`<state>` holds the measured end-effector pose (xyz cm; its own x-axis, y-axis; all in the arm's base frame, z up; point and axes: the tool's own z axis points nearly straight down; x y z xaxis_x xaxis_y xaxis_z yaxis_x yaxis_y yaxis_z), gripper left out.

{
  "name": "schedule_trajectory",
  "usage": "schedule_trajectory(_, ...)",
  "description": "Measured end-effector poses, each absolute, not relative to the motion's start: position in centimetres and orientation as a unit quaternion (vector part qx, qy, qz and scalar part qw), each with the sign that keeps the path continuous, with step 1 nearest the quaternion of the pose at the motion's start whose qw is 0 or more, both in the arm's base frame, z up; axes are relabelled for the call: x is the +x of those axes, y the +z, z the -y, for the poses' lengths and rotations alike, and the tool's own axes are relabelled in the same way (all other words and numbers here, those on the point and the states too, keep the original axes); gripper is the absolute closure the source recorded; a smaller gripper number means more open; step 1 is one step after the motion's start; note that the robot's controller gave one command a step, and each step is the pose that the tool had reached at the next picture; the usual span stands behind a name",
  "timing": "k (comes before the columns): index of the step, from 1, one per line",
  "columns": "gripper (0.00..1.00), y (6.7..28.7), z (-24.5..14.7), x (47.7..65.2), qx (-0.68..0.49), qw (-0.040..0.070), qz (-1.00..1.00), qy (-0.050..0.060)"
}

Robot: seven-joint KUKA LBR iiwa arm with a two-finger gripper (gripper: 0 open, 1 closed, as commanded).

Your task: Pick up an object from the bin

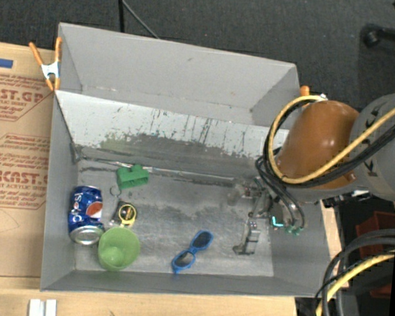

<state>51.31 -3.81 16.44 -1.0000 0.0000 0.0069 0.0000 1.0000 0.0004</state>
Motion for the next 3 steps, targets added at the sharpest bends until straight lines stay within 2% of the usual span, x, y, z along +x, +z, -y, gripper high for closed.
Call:
schedule_trajectory(1, 0.0, 7.0, -4.4, 48.6, 0.237, -0.005, 0.972, 0.0)
schedule_trajectory(2, 0.0, 10.1, -4.2, 48.2, 0.22, -0.002, 0.976, 0.0)
schedule_trajectory(3, 0.0, 9.9, -2.7, 49.0, 0.186, -0.001, 0.983, -0.001)
